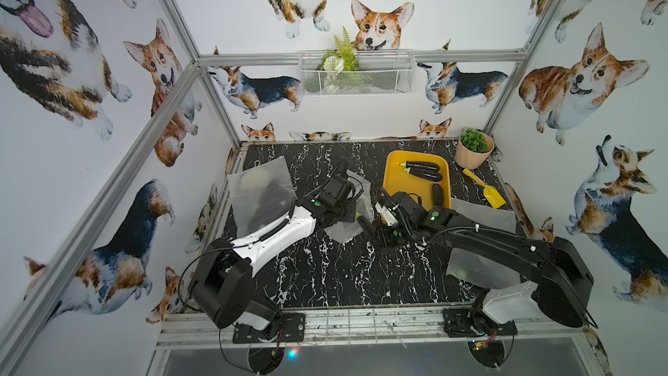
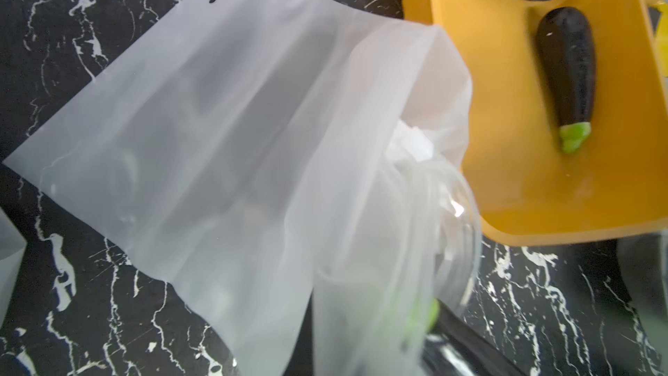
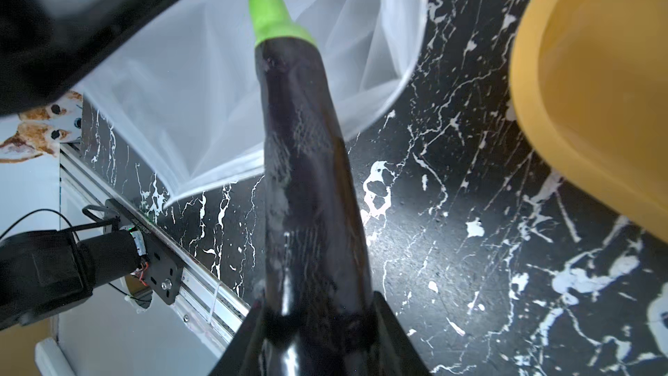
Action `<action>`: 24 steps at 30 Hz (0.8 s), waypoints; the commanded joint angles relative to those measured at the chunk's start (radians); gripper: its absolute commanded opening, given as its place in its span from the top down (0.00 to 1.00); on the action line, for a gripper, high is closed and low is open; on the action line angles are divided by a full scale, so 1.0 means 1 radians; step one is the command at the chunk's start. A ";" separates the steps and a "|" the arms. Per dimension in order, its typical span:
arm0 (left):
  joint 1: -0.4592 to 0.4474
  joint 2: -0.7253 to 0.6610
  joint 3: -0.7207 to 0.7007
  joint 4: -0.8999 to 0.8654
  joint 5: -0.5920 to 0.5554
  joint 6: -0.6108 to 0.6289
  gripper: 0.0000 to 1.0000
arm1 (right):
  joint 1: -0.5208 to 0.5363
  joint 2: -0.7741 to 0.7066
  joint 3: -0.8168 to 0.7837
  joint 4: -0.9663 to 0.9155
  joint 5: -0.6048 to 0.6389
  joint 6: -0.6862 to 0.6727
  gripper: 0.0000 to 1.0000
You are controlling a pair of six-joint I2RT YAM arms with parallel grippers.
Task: Place the eggplant in a zip-top bag and seal the zipper
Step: Place the eggplant in the zipper food storage bag.
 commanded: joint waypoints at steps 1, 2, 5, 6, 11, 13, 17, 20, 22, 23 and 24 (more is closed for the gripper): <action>-0.027 -0.049 -0.037 0.018 -0.032 -0.017 1.00 | -0.003 0.042 0.053 0.058 0.017 0.150 0.65; -0.040 -0.065 -0.047 0.016 -0.036 -0.021 1.00 | -0.005 0.064 0.074 0.045 0.017 0.173 0.65; -0.076 -0.092 -0.055 -0.012 -0.058 -0.038 1.00 | -0.007 0.089 0.092 0.066 0.021 0.214 0.65; -0.089 -0.103 -0.059 -0.024 -0.066 -0.049 1.00 | -0.007 0.095 0.095 0.088 0.039 0.243 0.64; -0.106 -0.162 -0.095 0.001 -0.012 -0.144 1.00 | -0.007 0.144 0.154 0.065 0.080 0.244 0.61; -0.106 -0.171 -0.089 -0.003 0.013 -0.172 1.00 | -0.004 0.162 0.169 0.084 0.087 0.241 0.54; -0.099 -0.167 -0.078 -0.013 0.013 -0.199 1.00 | 0.005 0.196 0.211 0.107 0.094 0.197 0.40; -0.070 -0.134 -0.071 -0.008 0.056 -0.209 1.00 | 0.005 0.203 0.241 0.110 0.081 0.167 0.36; -0.057 -0.115 -0.065 -0.004 0.065 -0.209 1.00 | 0.005 0.204 0.263 0.102 0.067 0.143 0.31; -0.049 -0.109 -0.064 0.005 0.072 -0.210 1.00 | 0.005 0.207 0.277 0.092 0.062 0.130 0.30; -0.043 -0.104 -0.063 0.013 0.081 -0.212 1.00 | 0.005 0.211 0.285 0.085 0.055 0.118 0.25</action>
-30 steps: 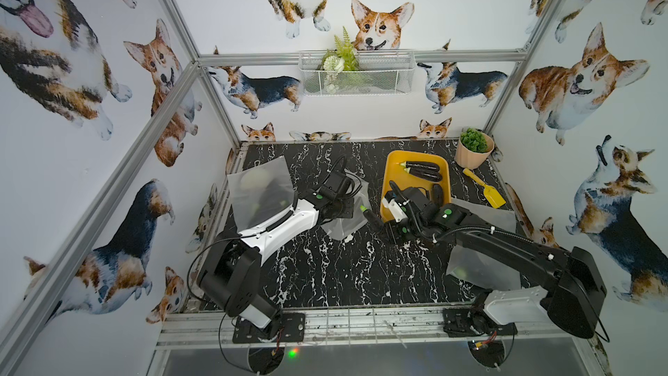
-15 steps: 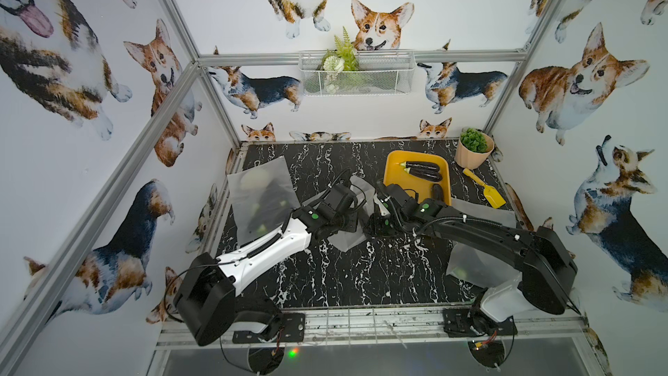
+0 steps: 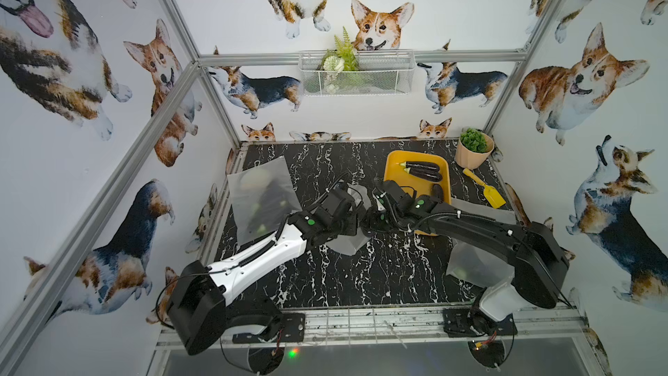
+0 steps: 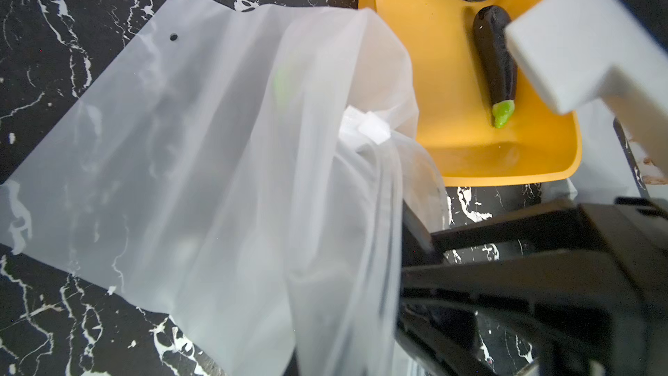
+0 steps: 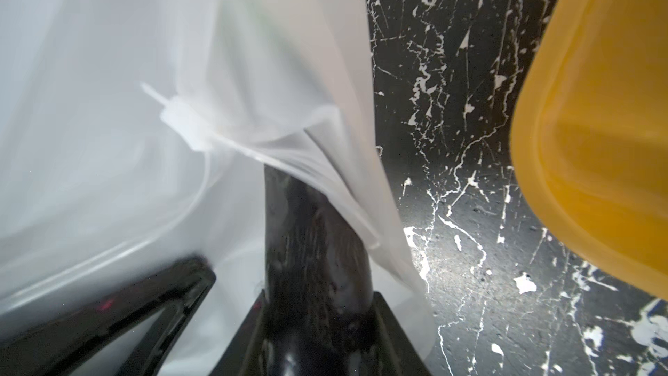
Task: Place the eggplant in a zip-top bag and seal the zipper
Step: Place the eggplant in the zipper food storage bag.
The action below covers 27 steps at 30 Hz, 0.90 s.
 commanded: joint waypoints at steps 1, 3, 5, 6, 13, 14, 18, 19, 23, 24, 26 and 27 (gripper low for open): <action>0.066 0.056 0.032 0.030 0.105 -0.087 1.00 | 0.011 0.076 0.149 0.020 -0.020 -0.115 0.24; 0.067 0.066 0.045 0.033 0.111 -0.089 1.00 | 0.011 0.093 0.162 0.019 -0.031 -0.128 0.25; 0.070 0.068 0.045 0.046 0.120 -0.101 1.00 | 0.011 0.108 0.164 0.034 -0.052 -0.129 0.31; 0.070 0.070 0.045 0.047 0.121 -0.104 1.00 | 0.011 0.110 0.163 0.048 -0.057 -0.129 0.36; 0.108 0.048 0.026 0.019 0.095 -0.101 1.00 | 0.006 0.060 0.139 0.047 0.005 -0.154 0.35; 0.121 0.043 0.023 0.016 0.095 -0.096 1.00 | -0.004 0.029 0.121 0.048 0.013 -0.155 0.33; 0.170 0.051 0.029 -0.001 0.082 -0.049 1.00 | -0.031 -0.049 0.093 0.021 0.040 -0.191 0.31; 0.180 0.061 0.036 -0.010 0.077 -0.034 1.00 | -0.044 -0.071 0.085 0.011 0.050 -0.200 0.31; 0.218 0.094 0.044 0.007 0.075 -0.012 1.00 | -0.117 -0.122 0.042 -0.011 0.046 -0.217 0.31; 0.226 0.104 0.052 0.010 0.079 -0.007 1.00 | -0.146 -0.132 0.037 -0.030 0.063 -0.243 0.30; 0.229 0.124 0.079 0.001 0.073 0.011 1.00 | -0.194 -0.131 0.044 -0.076 0.103 -0.301 0.30; 0.229 0.132 0.092 -0.002 0.072 0.018 1.00 | -0.219 -0.125 0.052 -0.097 0.122 -0.329 0.30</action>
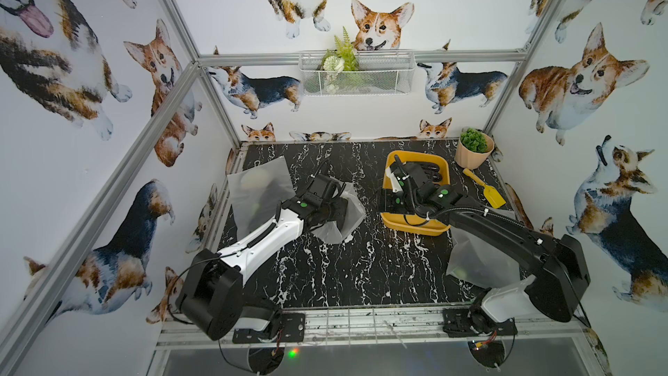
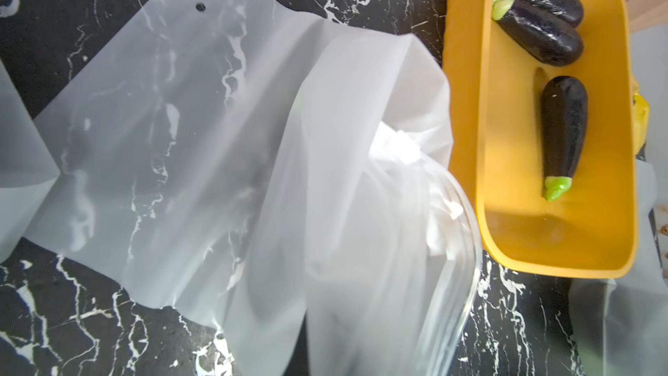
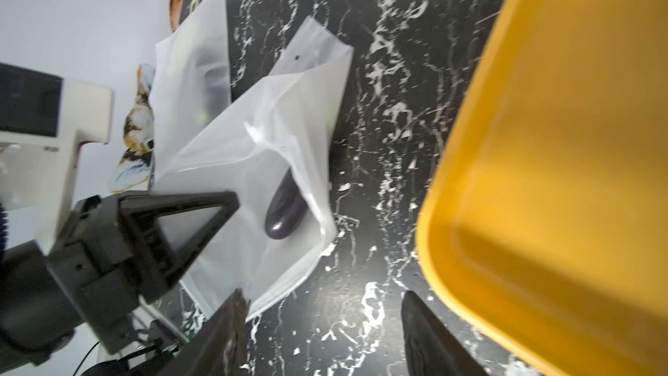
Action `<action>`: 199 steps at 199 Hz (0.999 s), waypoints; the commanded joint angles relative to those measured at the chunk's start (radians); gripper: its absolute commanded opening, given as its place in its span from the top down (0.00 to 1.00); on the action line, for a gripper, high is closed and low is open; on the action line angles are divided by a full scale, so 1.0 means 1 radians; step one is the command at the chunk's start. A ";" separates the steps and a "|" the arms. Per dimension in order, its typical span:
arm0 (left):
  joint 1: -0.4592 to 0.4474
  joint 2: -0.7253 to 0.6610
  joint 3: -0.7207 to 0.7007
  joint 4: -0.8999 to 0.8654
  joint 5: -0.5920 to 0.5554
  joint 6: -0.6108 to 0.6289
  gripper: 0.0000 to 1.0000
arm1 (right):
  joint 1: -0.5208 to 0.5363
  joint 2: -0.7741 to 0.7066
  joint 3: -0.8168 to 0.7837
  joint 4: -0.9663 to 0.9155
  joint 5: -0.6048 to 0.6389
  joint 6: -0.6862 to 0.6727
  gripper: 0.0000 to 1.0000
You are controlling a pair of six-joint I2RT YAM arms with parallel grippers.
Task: Place the eggplant in a zip-top bag and seal the zipper
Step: Pick up the eggplant from the basket.
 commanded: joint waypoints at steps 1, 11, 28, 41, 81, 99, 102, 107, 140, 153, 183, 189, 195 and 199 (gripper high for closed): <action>0.003 0.030 0.051 0.000 -0.007 0.043 1.00 | -0.087 0.006 0.017 -0.089 0.086 -0.138 0.29; 0.002 0.048 0.067 0.001 -0.007 0.044 1.00 | -0.135 0.020 0.021 -0.108 0.116 -0.172 0.28; -0.019 0.099 0.086 0.016 -0.003 0.038 1.00 | -0.234 0.047 0.026 -0.136 0.169 -0.218 0.28; -0.049 0.139 0.105 0.017 -0.010 0.034 1.00 | -0.296 0.071 0.021 -0.145 0.216 -0.246 0.28; -0.057 0.160 0.091 0.055 -0.012 0.009 1.00 | -0.413 0.137 0.007 -0.136 0.251 -0.274 0.29; -0.058 0.164 0.093 0.056 -0.017 0.013 1.00 | -0.439 0.174 0.016 -0.138 0.259 -0.281 0.30; -0.057 0.165 0.094 0.057 -0.015 0.013 1.00 | -0.444 0.181 0.018 -0.134 0.257 -0.281 0.31; -0.057 0.167 0.095 0.059 -0.012 0.013 1.00 | -0.451 0.192 0.018 -0.130 0.254 -0.281 0.31; -0.058 0.182 0.108 0.071 0.006 0.007 1.00 | -0.464 0.265 0.031 -0.128 0.283 -0.288 0.35; -0.058 0.185 0.111 0.071 0.005 0.010 1.00 | -0.467 0.289 0.030 -0.119 0.288 -0.287 0.36; -0.057 0.196 0.118 0.072 0.010 0.013 1.00 | -0.475 0.341 0.042 -0.110 0.298 -0.281 0.41; -0.058 0.198 0.120 0.072 0.013 0.013 1.00 | -0.476 0.352 0.045 -0.107 0.300 -0.278 0.42; -0.058 0.199 0.122 0.072 0.014 0.013 1.00 | -0.476 0.363 0.047 -0.106 0.299 -0.277 0.42; -0.058 0.200 0.123 0.072 0.015 0.013 1.00 | -0.477 0.370 0.051 -0.105 0.295 -0.275 0.42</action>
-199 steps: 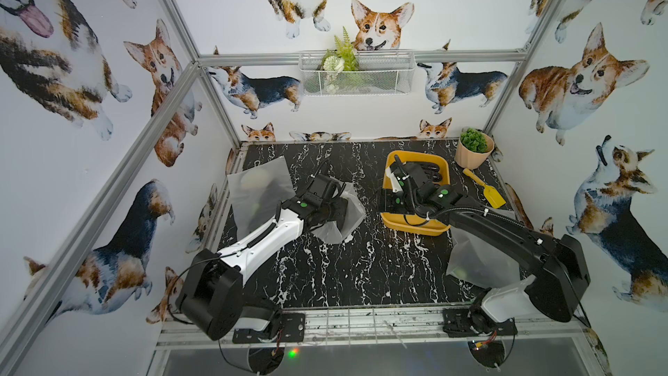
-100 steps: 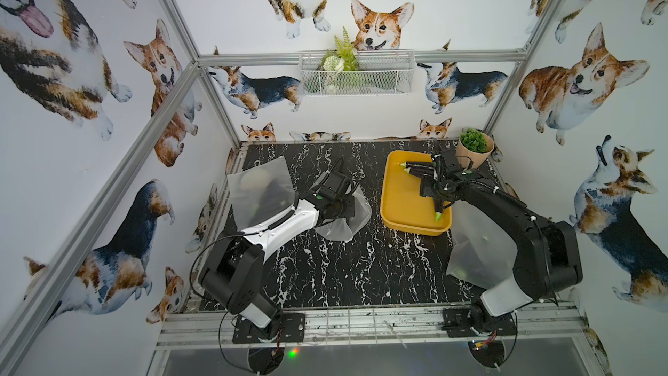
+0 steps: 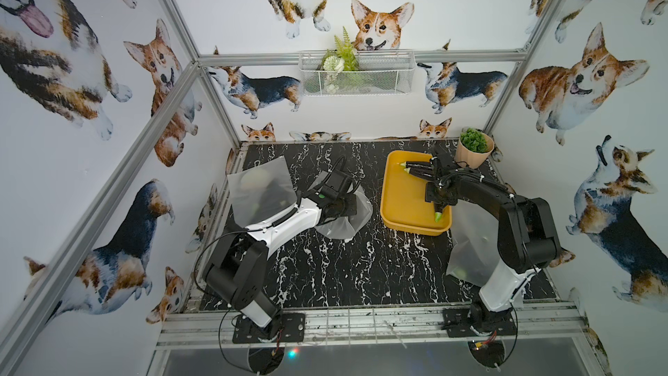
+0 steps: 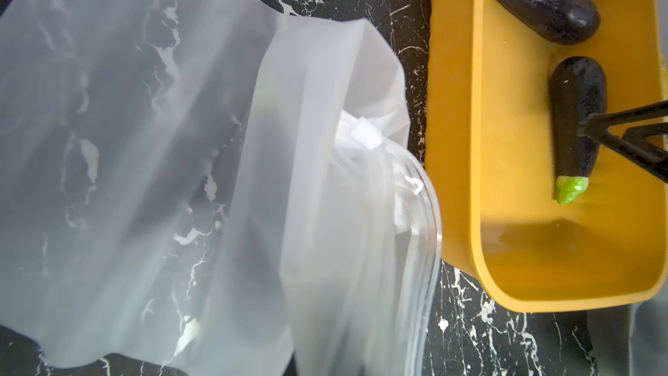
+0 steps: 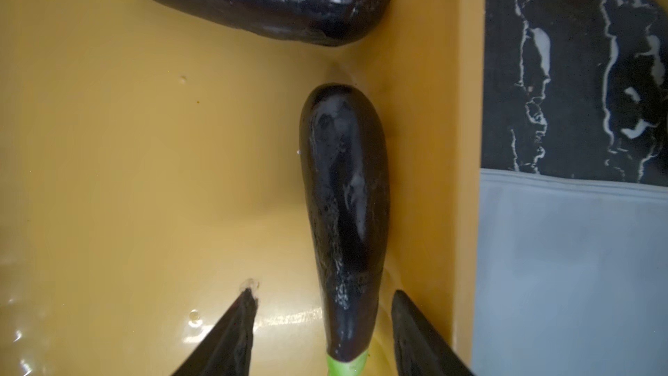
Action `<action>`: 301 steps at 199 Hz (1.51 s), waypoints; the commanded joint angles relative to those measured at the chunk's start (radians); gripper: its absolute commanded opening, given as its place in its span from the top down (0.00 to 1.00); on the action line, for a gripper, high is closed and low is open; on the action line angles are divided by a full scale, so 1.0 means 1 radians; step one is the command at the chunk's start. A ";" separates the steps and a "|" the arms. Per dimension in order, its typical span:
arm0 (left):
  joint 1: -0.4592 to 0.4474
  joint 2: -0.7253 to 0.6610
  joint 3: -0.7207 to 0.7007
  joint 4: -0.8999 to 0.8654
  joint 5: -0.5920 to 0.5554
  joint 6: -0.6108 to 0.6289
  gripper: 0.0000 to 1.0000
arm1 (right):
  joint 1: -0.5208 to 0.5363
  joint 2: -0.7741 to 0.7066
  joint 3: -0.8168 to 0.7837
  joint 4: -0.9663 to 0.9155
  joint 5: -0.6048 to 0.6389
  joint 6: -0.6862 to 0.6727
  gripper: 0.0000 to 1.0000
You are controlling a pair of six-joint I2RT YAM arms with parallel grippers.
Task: Place the eggplant in a zip-top bag and seal the zipper
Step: Pick up the eggplant from the basket, then place the eggplant in the zipper food storage bag.
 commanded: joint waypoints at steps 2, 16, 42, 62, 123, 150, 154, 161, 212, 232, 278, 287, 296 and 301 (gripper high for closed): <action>0.001 0.006 0.012 0.022 0.013 -0.004 1.00 | -0.003 0.043 0.021 0.009 0.021 0.002 0.43; 0.001 0.007 0.018 0.021 0.013 0.000 1.00 | -0.004 0.062 0.027 0.015 0.015 0.003 0.46; 0.002 0.008 0.023 0.010 0.008 0.006 1.00 | -0.004 0.095 0.046 0.015 -0.004 0.002 0.58; 0.002 0.005 0.021 0.006 0.008 0.006 1.00 | -0.003 0.101 0.052 0.014 -0.018 0.006 0.64; 0.001 0.012 0.023 0.006 0.013 0.000 1.00 | 0.022 -0.044 0.043 -0.012 -0.102 0.013 0.73; 0.001 0.017 0.026 0.013 0.012 0.001 1.00 | 0.105 -0.147 0.021 0.000 -0.239 0.011 0.75; 0.001 0.017 0.026 0.012 0.011 0.001 1.00 | 0.126 -0.166 0.017 0.008 -0.262 0.010 0.75; 0.001 0.015 0.025 0.012 0.005 0.002 1.00 | 0.168 -0.190 0.016 0.010 -0.299 0.009 0.75; 0.002 0.015 0.033 0.017 0.009 0.002 1.00 | 0.378 -0.285 -0.026 0.020 -0.603 0.051 0.74; -0.003 0.004 0.023 0.037 0.007 -0.001 1.00 | 0.404 -0.272 -0.072 0.058 -0.686 0.118 0.74; -0.029 -0.046 -0.021 0.082 0.022 0.018 1.00 | 0.430 -0.187 -0.100 0.143 -0.742 0.213 0.74; -0.034 -0.058 -0.033 0.086 0.028 0.014 1.00 | 0.431 -0.172 -0.092 0.160 -0.731 0.235 0.74; -0.040 -0.069 -0.042 0.080 0.031 0.010 1.00 | 0.432 -0.161 -0.087 0.184 -0.717 0.262 0.74; -0.043 -0.073 -0.048 0.077 0.030 0.009 1.00 | 0.431 -0.156 -0.082 0.191 -0.704 0.275 0.74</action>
